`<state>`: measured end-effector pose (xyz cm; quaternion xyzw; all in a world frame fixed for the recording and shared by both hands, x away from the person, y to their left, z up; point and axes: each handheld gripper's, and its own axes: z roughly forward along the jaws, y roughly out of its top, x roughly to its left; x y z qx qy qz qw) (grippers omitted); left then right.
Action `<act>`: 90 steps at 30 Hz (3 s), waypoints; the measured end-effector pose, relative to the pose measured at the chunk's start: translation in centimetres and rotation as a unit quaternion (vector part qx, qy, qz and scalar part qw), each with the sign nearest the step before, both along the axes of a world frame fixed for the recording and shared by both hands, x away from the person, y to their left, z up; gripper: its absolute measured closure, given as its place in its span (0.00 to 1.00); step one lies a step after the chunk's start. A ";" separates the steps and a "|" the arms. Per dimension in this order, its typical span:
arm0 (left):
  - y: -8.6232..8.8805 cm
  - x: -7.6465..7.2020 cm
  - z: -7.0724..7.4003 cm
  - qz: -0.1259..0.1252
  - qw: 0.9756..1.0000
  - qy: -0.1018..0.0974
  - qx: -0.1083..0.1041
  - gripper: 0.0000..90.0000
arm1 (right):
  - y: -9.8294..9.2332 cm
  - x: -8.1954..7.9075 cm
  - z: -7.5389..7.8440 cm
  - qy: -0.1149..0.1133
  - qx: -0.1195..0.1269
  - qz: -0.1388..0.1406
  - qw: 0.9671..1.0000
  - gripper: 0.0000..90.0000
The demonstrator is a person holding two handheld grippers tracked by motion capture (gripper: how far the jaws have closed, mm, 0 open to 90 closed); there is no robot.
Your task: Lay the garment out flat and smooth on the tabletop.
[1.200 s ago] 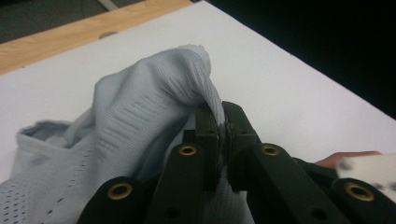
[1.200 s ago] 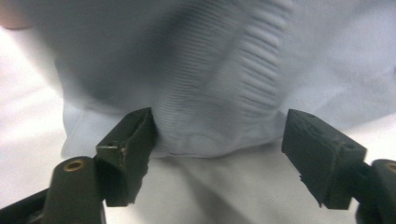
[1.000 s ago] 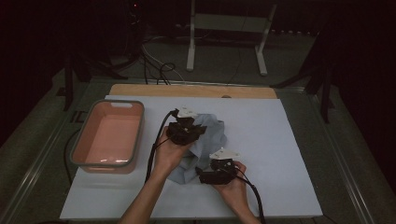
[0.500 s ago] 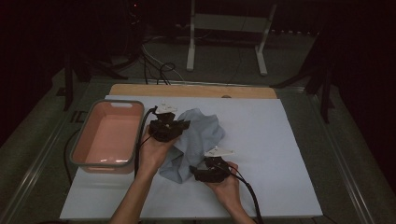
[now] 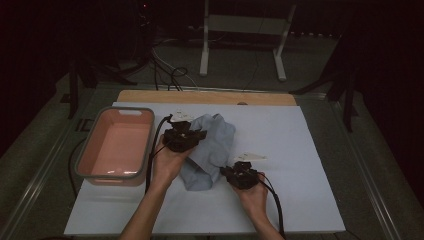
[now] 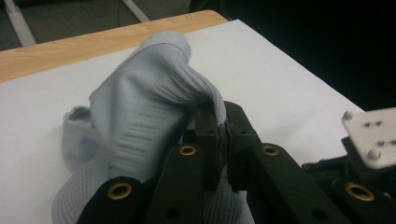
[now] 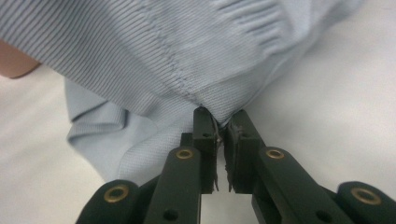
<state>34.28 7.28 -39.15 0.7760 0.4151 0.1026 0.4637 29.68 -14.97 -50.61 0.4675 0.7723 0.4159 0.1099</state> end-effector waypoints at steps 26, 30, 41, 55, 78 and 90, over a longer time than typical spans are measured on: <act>-5.1 0.6 -1.6 -0.056 0.998 0.021 -0.009 0.97 | -9.5 -0.5 2.8 -0.052 -0.026 -0.076 0.995 0.94; -5.5 0.4 -1.8 -0.063 0.998 0.022 -0.010 0.97 | -10.3 -0.7 3.4 -0.065 -0.039 -0.079 0.994 0.94; -4.3 -0.4 -1.8 -0.061 0.998 0.020 -0.018 0.97 | -10.3 -1.4 4.4 -0.094 -0.045 -0.065 0.992 0.94; 1.7 -1.4 -1.6 -0.010 0.999 0.019 -0.039 0.97 | -8.9 -1.8 4.8 -0.091 0.012 0.002 0.996 0.63; 6.3 -3.1 -1.6 0.026 0.998 0.012 -0.047 0.97 | -6.3 -1.2 1.0 -0.001 -0.050 0.033 0.998 0.61; 6.0 -3.0 -1.6 0.023 0.999 0.012 -0.044 0.97 | -3.8 -0.9 -0.7 0.039 -0.079 0.074 0.993 0.64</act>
